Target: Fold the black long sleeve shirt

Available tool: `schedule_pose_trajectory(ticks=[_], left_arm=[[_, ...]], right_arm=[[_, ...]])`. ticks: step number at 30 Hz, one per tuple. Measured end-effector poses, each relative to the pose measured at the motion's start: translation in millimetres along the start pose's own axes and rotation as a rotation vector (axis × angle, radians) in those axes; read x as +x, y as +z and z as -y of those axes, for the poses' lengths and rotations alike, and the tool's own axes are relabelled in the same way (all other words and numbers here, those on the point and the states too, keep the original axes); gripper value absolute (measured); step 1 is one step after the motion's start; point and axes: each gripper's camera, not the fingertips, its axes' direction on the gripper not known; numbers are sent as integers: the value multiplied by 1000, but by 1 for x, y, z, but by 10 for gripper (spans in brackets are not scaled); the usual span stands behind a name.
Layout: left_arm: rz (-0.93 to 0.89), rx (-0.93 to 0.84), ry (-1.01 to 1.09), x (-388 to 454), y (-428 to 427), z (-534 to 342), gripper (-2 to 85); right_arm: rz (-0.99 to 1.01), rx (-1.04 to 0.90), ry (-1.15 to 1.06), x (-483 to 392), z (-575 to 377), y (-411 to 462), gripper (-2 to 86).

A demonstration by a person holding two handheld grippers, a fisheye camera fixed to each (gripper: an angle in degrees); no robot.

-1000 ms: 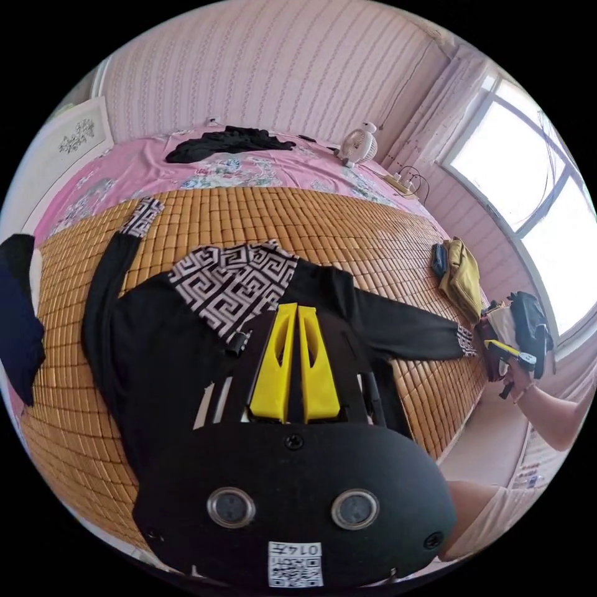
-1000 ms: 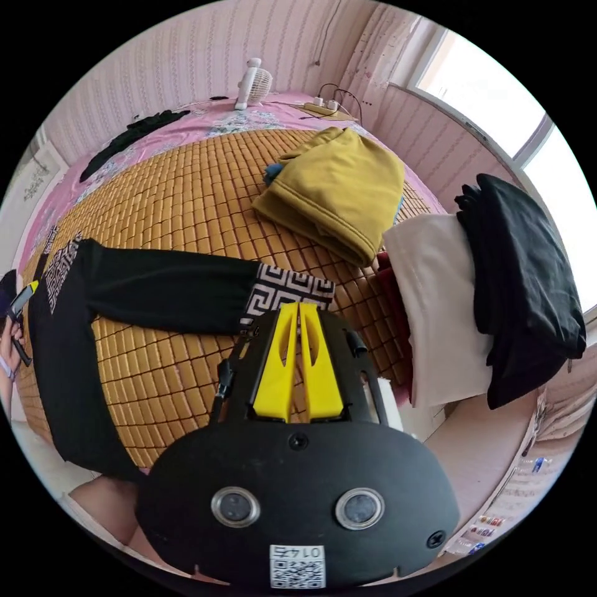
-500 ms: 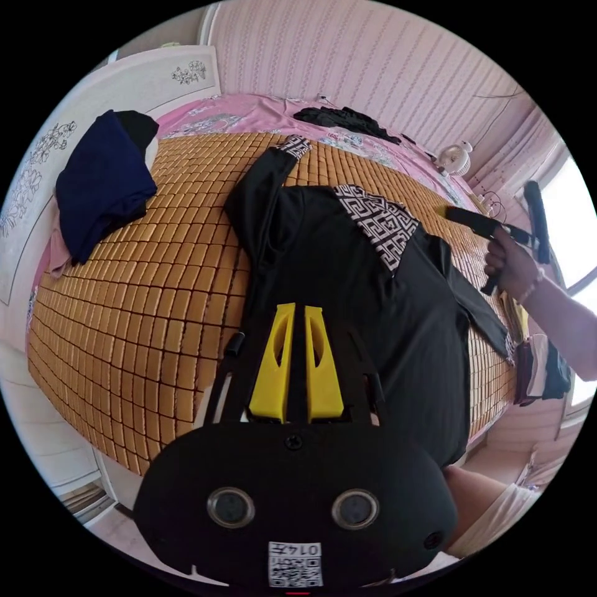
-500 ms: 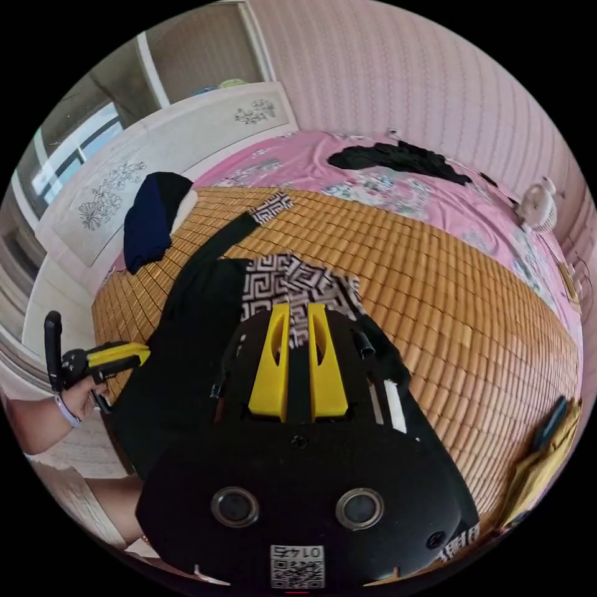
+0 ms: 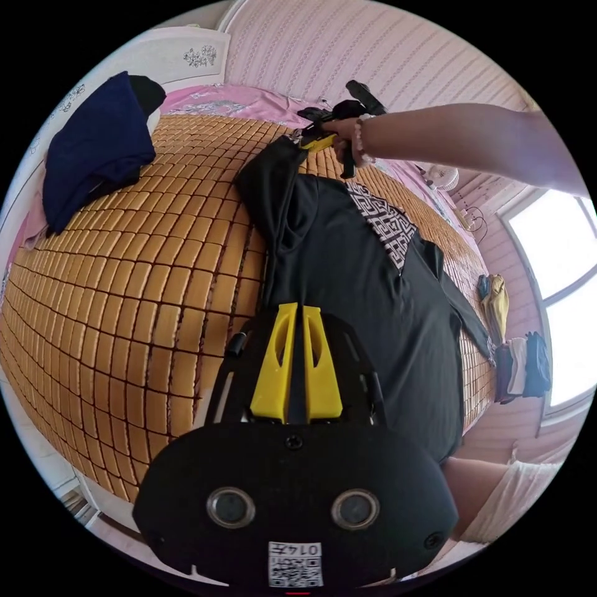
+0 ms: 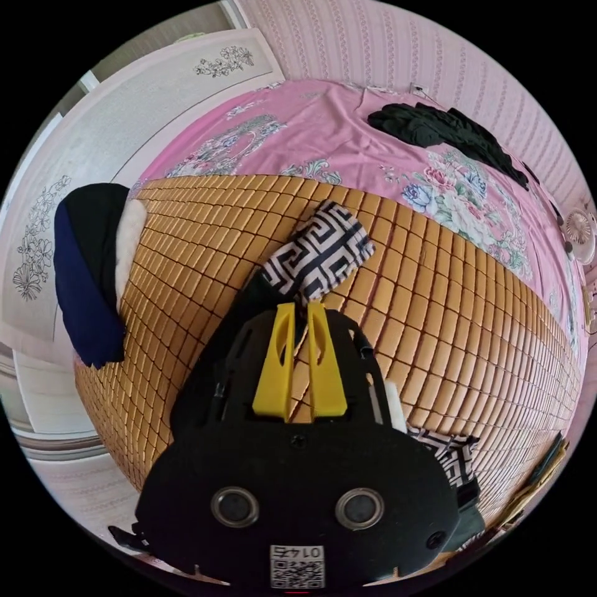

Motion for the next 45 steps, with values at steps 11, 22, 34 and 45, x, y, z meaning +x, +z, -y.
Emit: schedule_pose_trajectory(ticks=[11,22,34,45], left_arm=[[23,127,-213,-106,-121,-71,29],[223,172,-526,-209,-197,-130,43],[393,-39,-401,-285,-185,-78,-4],[463,-29,-343,-312,-212,-53,-9]], right_arm=[[637,125,-943,-219,-122,-101,99],[277,-73,-845,-207,-150,-22,85],[-44,-134,-809,-240,-98,58,53],[137,-154,-788,-231,-74,45,-4]])
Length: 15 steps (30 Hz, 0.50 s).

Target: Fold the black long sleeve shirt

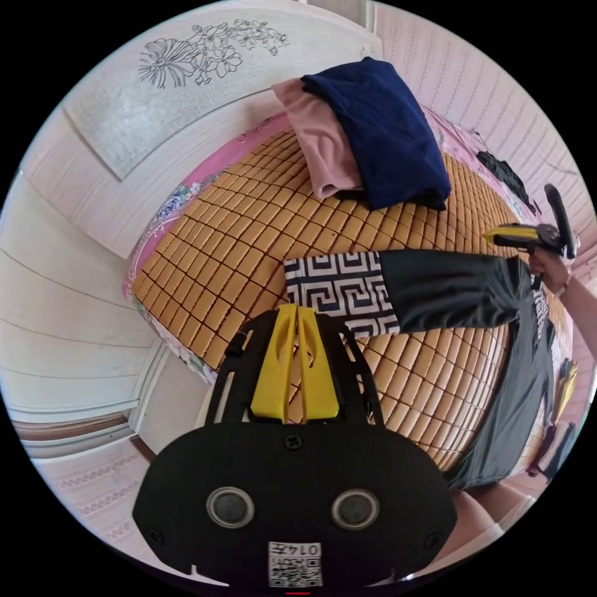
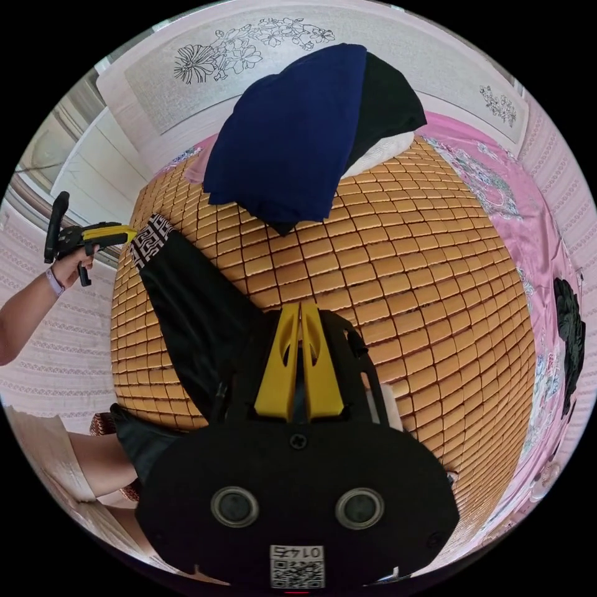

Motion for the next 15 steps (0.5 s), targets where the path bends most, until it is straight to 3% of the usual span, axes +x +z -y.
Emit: schedule_pose_trajectory(ticks=[6,11,15], left_arm=[[-85,20,-154,-14,7,12,2],[-75,-12,-96,26,21,32,60],[-24,-31,22,50,20,46,4]], right_arm=[[7,-15,-47,-18,-21,-2,8],[-83,-60,-75,-25,-24,7,42],[-103,-55,-88,-30,-28,6,52]])
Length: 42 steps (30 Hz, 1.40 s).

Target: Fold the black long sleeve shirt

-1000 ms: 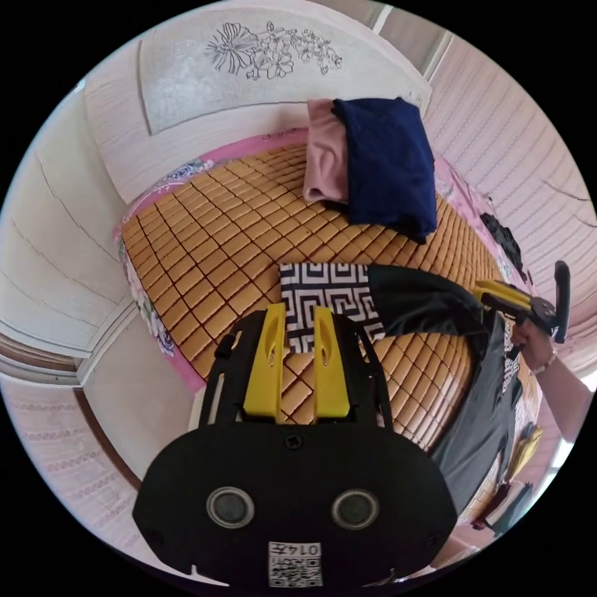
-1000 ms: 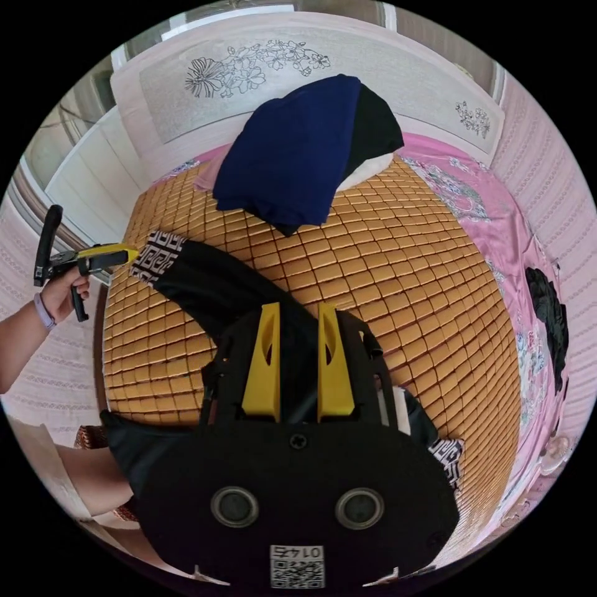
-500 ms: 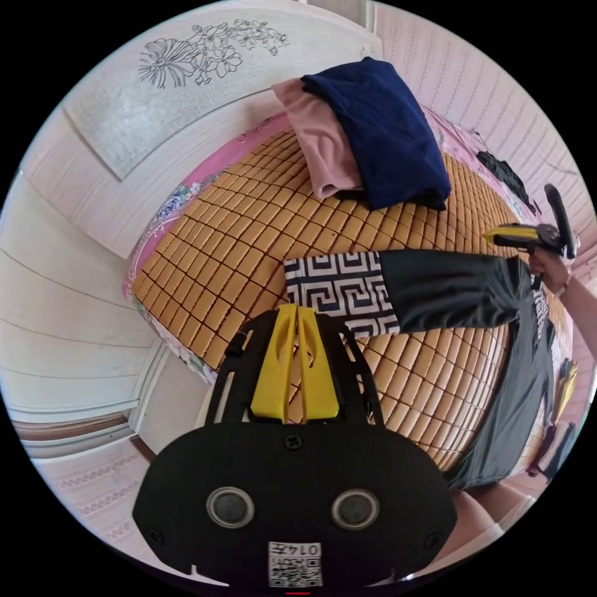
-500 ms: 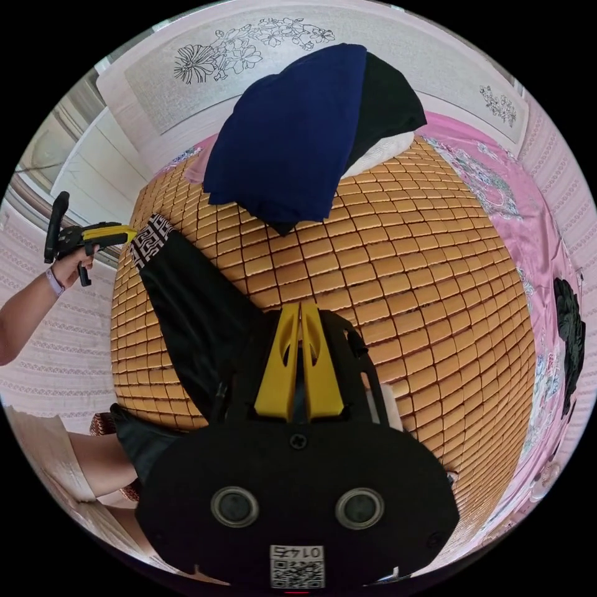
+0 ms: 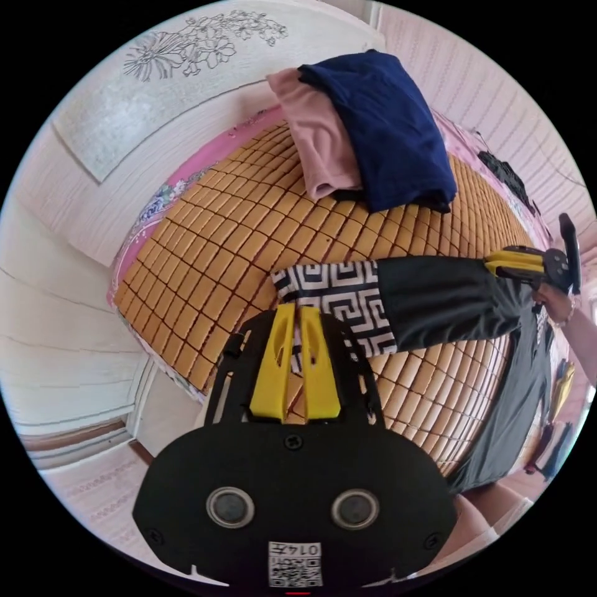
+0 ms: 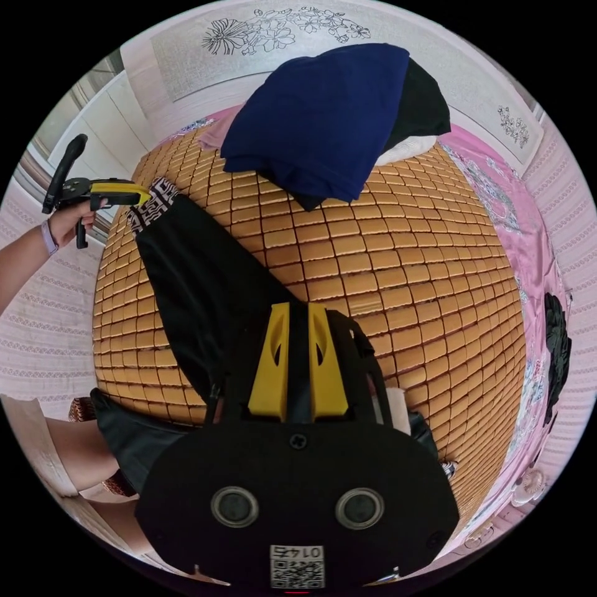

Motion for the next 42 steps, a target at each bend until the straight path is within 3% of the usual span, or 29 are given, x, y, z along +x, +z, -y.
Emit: schedule_pose_trajectory(ticks=[4,8,10,12,16,19,25,29,34,37,42], left_arm=[[105,17,27,16,4,17,-6],[29,28,-87,19,4,28,11],[-12,17,-126,22,-1,26,22],[-21,51,-110,32,-15,20,32],[-13,108,166,103,-53,6,48],[-127,52,292,175,-56,-3,41],[-401,-103,531,349,-34,-27,6],[-531,-191,706,460,-40,-42,-2],[-381,-237,1031,556,-63,-83,-6],[-374,-346,1072,596,-70,-101,-6],[-218,-319,1049,647,-72,-117,-7]], right_arm=[[38,42,33,4,-10,-3,49],[89,86,243,15,-39,-29,49],[98,232,358,5,-94,-65,33],[97,237,418,-12,-142,-81,20],[-66,-94,537,-58,-247,-89,2],[-141,-310,597,-83,-316,-98,-2],[-54,-440,867,-121,-429,-115,-4],[-15,-404,967,-146,-472,-122,-3],[87,-266,1110,-168,-528,-130,-2],[111,-180,1156,-176,-553,-137,-2],[97,-126,1100,-192,-559,-138,-2]])
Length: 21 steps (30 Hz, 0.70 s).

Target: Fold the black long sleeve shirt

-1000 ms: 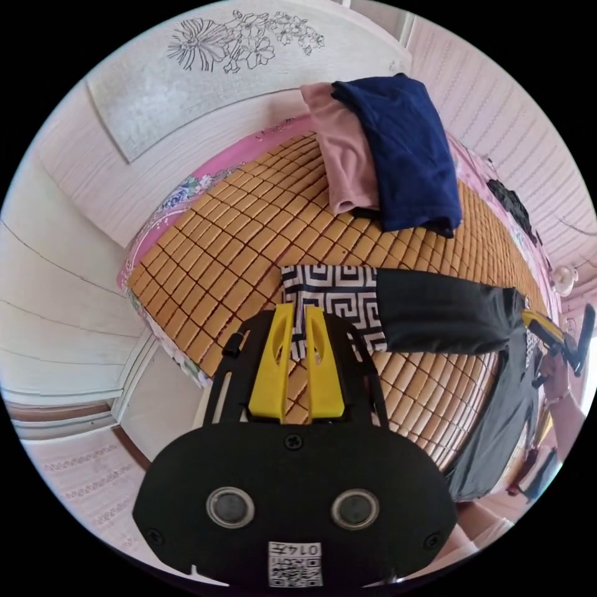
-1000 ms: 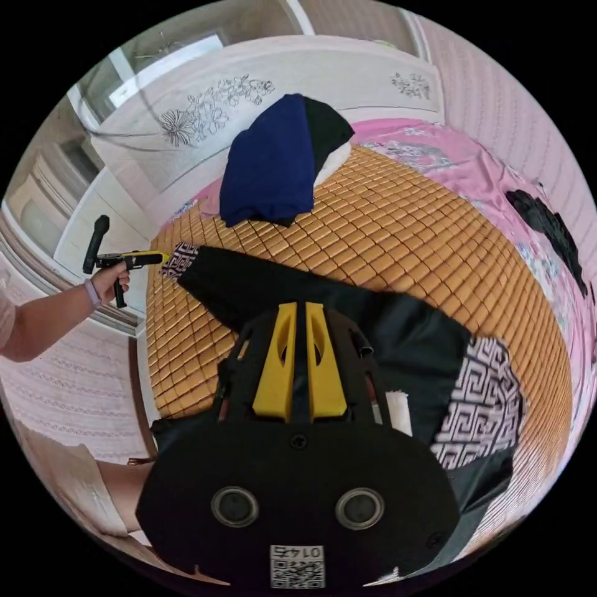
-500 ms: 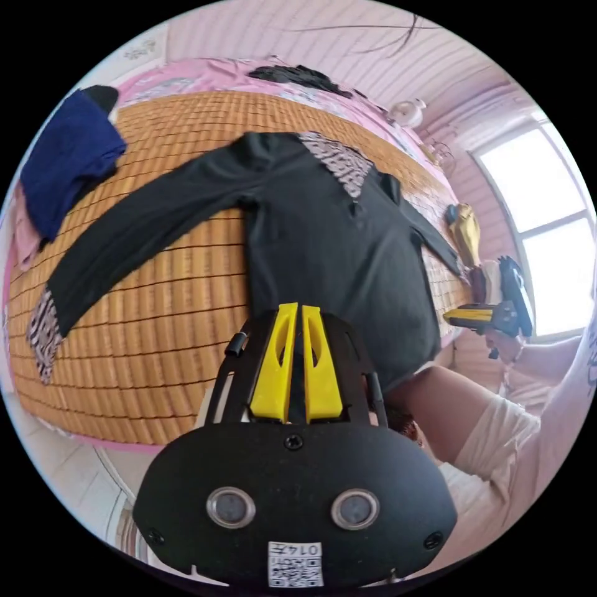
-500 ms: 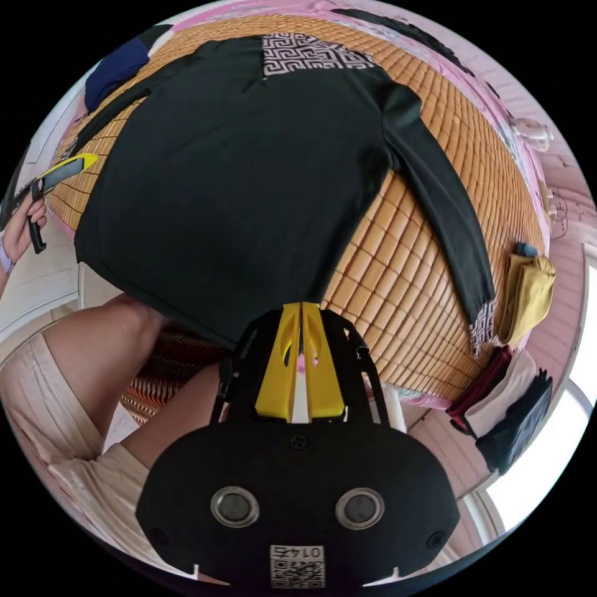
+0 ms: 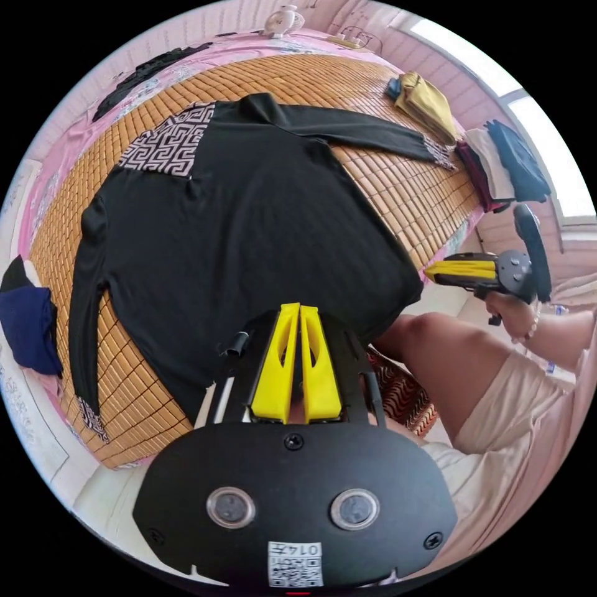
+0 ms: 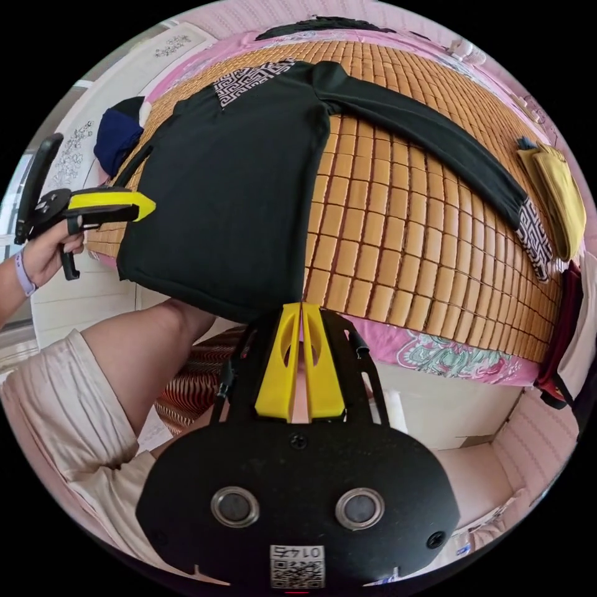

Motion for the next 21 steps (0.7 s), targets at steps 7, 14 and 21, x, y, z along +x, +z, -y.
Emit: schedule_pose_trajectory(ticks=[7,14,21], left_arm=[[64,-105,-195,-35,34,1,-7],[122,-63,-170,-72,15,-77,-7],[96,116,-420,-118,23,-187,-6]], right_arm=[[12,46,112,-11,-9,12,-3],[-165,52,38,-42,-16,20,-2],[-254,-97,-29,-63,-3,29,-2]])
